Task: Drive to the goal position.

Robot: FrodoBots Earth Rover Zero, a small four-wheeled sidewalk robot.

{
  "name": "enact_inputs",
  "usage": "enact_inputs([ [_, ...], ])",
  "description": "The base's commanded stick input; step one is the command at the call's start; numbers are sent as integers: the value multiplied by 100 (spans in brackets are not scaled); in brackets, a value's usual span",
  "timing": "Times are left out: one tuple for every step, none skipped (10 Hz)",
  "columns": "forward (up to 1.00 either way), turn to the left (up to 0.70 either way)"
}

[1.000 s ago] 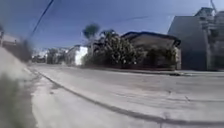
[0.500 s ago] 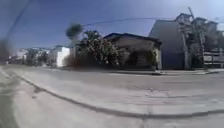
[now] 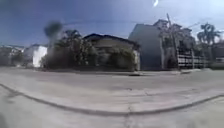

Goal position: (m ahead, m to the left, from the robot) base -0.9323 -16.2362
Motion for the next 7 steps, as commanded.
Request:
enact_inputs([
  [45,-40],
  [70,-35],
  [70,-35],
  [70,-35],
  [70,-35],
  [70,-35],
  [70,-35],
])
